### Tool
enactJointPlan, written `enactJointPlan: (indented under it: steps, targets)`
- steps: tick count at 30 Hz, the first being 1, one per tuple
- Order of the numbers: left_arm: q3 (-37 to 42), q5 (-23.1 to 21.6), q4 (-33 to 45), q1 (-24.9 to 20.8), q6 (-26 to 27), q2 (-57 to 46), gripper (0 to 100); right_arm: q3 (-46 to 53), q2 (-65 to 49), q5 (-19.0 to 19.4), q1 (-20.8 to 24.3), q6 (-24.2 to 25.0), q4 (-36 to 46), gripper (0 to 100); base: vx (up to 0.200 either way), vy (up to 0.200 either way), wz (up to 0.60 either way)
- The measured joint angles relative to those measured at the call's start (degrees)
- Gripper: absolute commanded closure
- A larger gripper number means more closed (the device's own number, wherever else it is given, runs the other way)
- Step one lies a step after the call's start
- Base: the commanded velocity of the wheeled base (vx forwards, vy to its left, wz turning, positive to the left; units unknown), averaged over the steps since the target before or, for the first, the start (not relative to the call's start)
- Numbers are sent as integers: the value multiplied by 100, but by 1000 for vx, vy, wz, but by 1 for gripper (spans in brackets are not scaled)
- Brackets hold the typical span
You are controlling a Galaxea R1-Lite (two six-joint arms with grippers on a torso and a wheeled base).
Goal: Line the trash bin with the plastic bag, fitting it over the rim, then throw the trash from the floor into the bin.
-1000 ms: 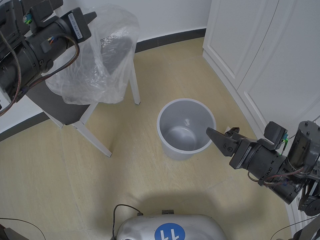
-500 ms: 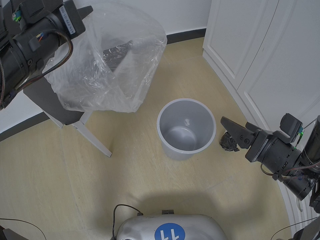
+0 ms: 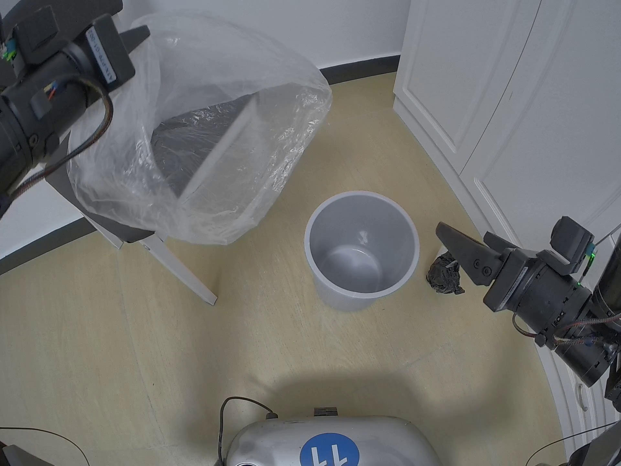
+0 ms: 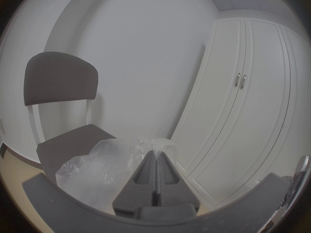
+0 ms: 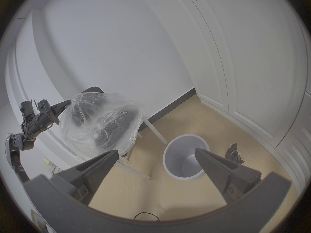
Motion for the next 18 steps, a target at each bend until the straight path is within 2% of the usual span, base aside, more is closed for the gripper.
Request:
enactJointPlan:
  steps: [8,13,18]
  targets:
    - [195,-94,-154,80,0,-28,100,-123,433,104,-223,541,-52,0,0,0,0]
    - [-61,-329,-154,-33,46,35,100,-374,769,223,-317,857,-55,0,0,0,0]
    - [-485,-371,-88,-236,251,162,100,-623,1091,410,-302,1185,-66,0,0,0,0]
